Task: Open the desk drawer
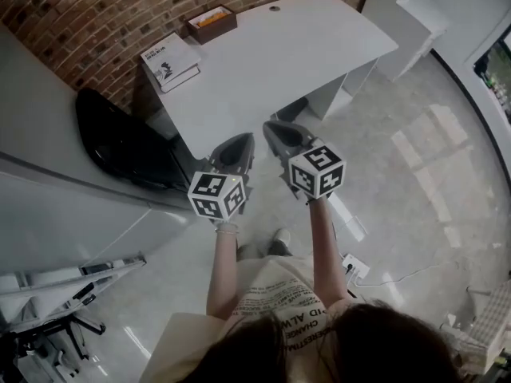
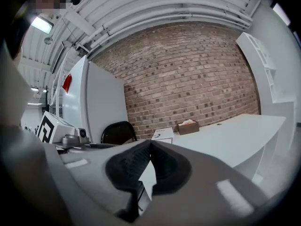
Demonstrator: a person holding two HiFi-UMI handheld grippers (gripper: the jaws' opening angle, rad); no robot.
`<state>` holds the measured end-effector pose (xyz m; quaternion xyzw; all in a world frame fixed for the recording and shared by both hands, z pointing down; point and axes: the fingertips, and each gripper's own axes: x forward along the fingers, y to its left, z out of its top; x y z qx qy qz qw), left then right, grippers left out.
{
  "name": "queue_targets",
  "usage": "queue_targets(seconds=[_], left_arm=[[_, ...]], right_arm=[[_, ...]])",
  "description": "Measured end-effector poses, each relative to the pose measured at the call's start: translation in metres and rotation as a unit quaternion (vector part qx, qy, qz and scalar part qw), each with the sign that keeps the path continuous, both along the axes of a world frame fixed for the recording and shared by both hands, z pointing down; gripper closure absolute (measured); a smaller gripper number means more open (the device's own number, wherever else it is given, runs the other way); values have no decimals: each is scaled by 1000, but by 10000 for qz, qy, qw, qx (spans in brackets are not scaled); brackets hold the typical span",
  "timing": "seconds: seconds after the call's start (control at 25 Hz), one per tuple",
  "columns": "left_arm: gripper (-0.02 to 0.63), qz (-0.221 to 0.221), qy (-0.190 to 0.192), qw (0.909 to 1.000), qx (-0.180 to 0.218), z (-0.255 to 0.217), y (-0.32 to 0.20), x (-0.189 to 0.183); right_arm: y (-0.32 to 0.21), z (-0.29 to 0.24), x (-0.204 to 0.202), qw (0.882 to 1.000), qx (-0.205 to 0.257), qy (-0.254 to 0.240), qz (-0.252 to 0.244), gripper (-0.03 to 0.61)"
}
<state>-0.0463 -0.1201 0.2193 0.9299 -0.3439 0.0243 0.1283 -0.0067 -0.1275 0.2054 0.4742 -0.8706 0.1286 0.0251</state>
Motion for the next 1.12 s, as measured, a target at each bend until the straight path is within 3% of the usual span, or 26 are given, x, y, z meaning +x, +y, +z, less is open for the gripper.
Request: queue_targets(seconds=[0.48, 0.76, 1.0, 1.12], left_arm=[[615, -377, -186, 9982, -421, 37, -6, -28], [615, -381, -253, 9972, -599, 54, -20, -47], [615, -256, -235, 9978, -561, 57, -26, -46], [615, -260, -312, 9964, -739, 69, -23, -43]], right_arm=[[-18, 34, -20, 9990, -342, -132, -239, 578], [-31, 51, -32, 9984, -503, -187, -173, 578], [-36, 58, -36, 9988, -430, -178, -151, 578], [-37, 69, -32, 9978, -583, -265, -137, 578]])
